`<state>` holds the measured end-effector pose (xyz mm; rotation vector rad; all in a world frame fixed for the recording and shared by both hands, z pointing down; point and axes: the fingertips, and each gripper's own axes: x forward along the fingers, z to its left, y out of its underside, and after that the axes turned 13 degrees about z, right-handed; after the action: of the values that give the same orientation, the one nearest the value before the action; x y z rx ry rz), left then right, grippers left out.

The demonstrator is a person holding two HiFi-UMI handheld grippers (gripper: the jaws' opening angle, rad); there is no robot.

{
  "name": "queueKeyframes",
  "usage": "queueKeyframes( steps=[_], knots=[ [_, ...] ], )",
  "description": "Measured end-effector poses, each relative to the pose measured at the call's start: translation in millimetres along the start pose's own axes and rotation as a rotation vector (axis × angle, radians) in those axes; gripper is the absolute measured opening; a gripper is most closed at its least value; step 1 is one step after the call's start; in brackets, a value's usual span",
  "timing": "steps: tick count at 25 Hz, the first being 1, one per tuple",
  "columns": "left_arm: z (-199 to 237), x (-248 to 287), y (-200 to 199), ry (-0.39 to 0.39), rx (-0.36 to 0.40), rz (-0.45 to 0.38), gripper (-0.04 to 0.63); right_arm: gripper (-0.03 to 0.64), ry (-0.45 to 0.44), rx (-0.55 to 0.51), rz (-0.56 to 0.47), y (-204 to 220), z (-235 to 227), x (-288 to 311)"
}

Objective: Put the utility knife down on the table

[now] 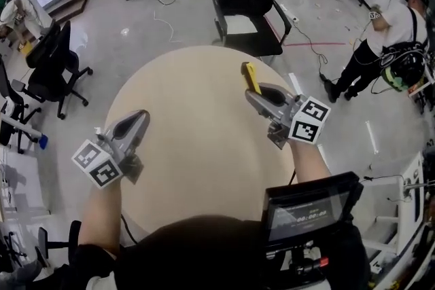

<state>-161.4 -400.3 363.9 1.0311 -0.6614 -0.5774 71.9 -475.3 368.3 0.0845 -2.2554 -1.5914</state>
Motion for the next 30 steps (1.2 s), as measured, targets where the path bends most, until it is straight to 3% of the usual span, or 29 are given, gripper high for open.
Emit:
queueKeyframes(
  steps=[10, 19, 24, 30],
  knots=[
    [145.3, 89.9, 27.3, -0.064, -0.043, 0.047, -0.002, 0.075, 0.026, -0.072, 0.17, 31.4, -144.1, 114.3],
    [261.2, 162.6, 104.0, -0.107, -0.064, 0.158, -0.002, 0.075, 0.071, -0.167, 0.412, 110.1, -298.6, 226.3],
    [305.1, 194.0, 131.3, -0.096, -0.057, 0.184, -0.002, 0.075, 0.083, -0.199, 0.522, 148.4, -361.7, 282.6],
    [315.3, 215.1, 146.1, -0.064, -0.029, 0.192, -0.002, 0.075, 0.085, -0.322, 0.665, 180.3, -386.2, 316.0]
  ],
)
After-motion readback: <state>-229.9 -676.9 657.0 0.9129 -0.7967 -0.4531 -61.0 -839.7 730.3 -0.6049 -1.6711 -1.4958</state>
